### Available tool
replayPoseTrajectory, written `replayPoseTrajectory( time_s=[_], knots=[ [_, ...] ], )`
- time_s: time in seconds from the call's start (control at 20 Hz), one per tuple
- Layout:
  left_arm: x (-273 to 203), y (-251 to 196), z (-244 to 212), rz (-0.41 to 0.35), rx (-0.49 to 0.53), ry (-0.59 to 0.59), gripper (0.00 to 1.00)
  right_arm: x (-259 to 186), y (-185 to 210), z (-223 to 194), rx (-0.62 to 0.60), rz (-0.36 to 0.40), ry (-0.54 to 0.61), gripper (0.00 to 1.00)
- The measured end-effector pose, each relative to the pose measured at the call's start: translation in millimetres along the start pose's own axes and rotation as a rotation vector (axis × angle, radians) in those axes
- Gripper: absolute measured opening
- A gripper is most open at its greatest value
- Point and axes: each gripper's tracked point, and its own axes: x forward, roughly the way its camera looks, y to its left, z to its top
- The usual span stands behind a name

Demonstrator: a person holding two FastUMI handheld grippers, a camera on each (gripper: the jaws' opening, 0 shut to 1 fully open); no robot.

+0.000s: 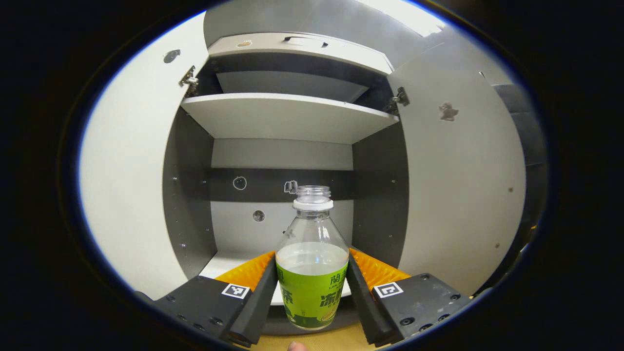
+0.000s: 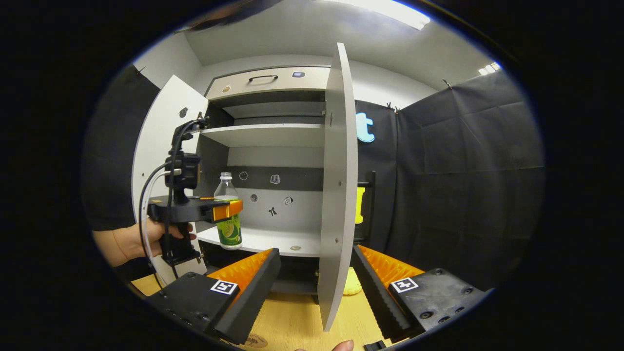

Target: Grasp the bottle in the cabinet with the left hand and place it on the coaster, then close the right door with the right hand and the left door with the left hand.

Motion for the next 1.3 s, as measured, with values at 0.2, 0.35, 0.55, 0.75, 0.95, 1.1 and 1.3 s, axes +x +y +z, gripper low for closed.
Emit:
replayPoseTrajectory(
  time_s=[0.2,0.35,0.55,0.75,0.95,1.1,1.3],
  knots=[
    [-56.9,-6.3,-28.4,0.002,-0.022,-0.008,0.78,-3.0,5.6,1.0,-0.013,0.001,0.002,0.98],
    [-89.4,-16.6,-48.3,-0.005,0.014,-0.022,0.78,-5.6,12.2,4.1,-0.012,0.014,-0.004,0.98],
    [-124.8,-33.8,-84.1,0.007,0.012,-0.011,0.78,-7.8,24.3,8.1,-0.011,0.052,-0.013,0.98],
    [-150.0,-65.1,-136.6,-0.03,-0.008,-0.008,0.78,-8.4,32.0,13.6,0.014,0.082,-0.013,0.98],
    [-171.9,-84.4,-204.1,-0.027,-0.058,0.06,0.78,-8.2,34.9,24.9,0.004,0.107,-0.04,0.98],
    [-179.2,-91.1,-250.3,-0.036,-0.051,0.081,0.78,-8.0,35.3,25.9,0.009,0.121,-0.027,0.97],
    [-182.4,-97.2,-301.5,-0.055,-0.069,0.112,0.78,-6.8,34.9,17.5,-0.032,0.137,0.002,0.97]
  ],
)
